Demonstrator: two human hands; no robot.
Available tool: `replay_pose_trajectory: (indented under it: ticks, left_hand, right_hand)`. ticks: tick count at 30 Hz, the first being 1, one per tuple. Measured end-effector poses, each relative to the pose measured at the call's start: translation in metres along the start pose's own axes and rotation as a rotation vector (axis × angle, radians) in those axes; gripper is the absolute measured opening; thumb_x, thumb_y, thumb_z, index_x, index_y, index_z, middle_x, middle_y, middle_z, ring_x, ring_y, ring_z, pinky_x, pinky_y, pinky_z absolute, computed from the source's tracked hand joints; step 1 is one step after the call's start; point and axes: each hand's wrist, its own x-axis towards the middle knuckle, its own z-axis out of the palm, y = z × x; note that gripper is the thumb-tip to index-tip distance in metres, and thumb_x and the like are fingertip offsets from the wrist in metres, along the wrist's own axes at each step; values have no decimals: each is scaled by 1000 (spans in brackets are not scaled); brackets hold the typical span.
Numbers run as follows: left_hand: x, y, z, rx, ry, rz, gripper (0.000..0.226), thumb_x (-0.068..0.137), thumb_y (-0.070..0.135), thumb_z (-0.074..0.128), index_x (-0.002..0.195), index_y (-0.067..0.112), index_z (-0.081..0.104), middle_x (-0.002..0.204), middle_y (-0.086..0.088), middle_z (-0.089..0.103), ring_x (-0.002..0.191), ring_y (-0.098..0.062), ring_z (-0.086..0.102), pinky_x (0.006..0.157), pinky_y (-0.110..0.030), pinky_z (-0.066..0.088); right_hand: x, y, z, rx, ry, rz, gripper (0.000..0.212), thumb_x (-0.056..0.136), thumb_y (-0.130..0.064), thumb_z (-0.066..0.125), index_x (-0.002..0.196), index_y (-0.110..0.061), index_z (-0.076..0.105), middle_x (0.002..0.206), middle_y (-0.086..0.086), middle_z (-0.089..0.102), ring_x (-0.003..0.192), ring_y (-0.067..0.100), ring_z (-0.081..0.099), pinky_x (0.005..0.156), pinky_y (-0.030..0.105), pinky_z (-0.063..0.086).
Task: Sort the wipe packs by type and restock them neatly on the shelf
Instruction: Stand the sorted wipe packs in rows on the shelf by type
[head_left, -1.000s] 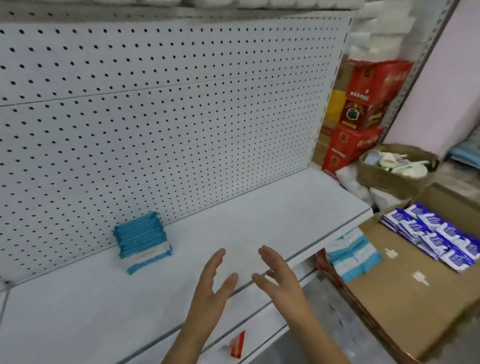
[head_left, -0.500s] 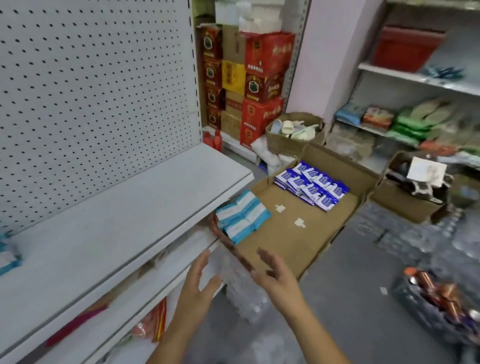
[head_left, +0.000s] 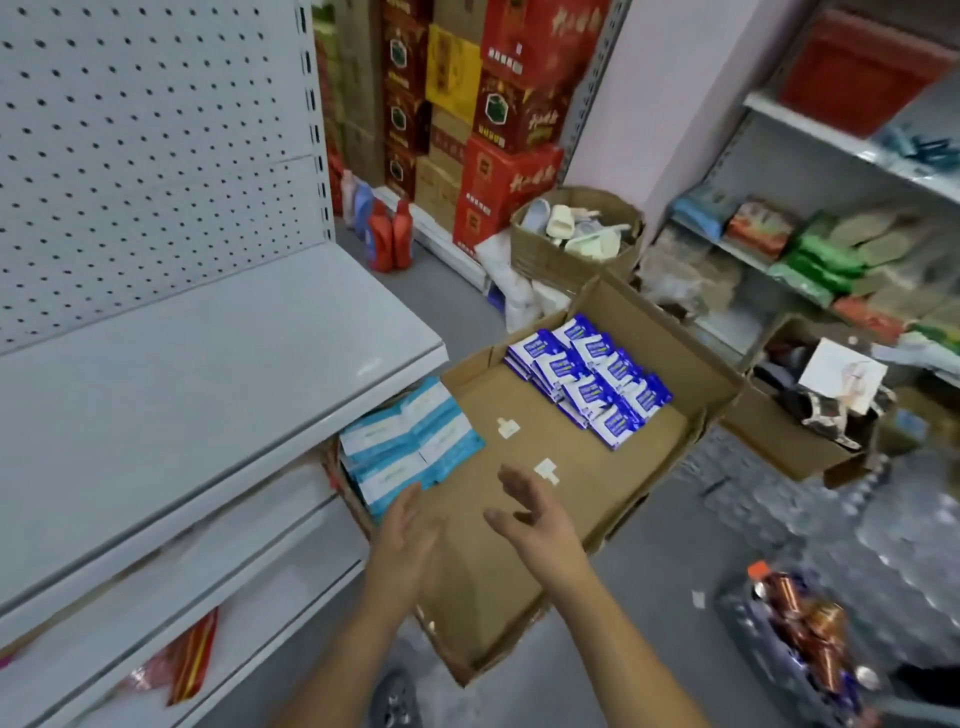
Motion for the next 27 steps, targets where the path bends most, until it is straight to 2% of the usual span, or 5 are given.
replay_pose_trajectory:
  ticks: [7,13,17,22,27]
  left_hand:
    - [61,10,34,-68,163,-111,23,103,13,50,125,22,52,112,11,60,102,-4,58,83,-13,42]
    - [111,-12,47,19,352,-155,32,98,8,57,125,24,60,121,9,65,111,-9,61,107,-32,44]
    - [154,-37,45,149,628,-122,30,93,3,59,115,23,59,115,9,62,109,-6,61,88,-7,44]
    - [210,-93,37,367,846,-313,37,87,27,46,118,10,58,117,-16,62,111,-34,59,97,-50,50]
    - [226,-84,57,635,948,-526,72,88,48,67,146,15,40,143,-17,46,131,-38,41,106,-52,35]
  right_hand:
    - [93,15,-23,-39,-78,68,54,81,-20,78,125,-36,53,130,-14,60,122,3,55,98,32,48]
    - [180,37,-21,-123,-277,88,56,67,-32,79,120,-30,59,115,-17,64,113,1,58,90,15,46]
    - [248,60,-9,-243,-459,76,53,71,-29,87,116,-24,60,109,-15,67,99,-3,62,89,20,50]
    - [328,93,20,-365,-497,3,40,75,-30,86,103,-19,60,91,-17,63,80,0,61,63,6,46]
    - [361,136,52,-476,-510,54,79,50,-74,80,110,-26,60,103,-7,68,90,15,67,78,37,59]
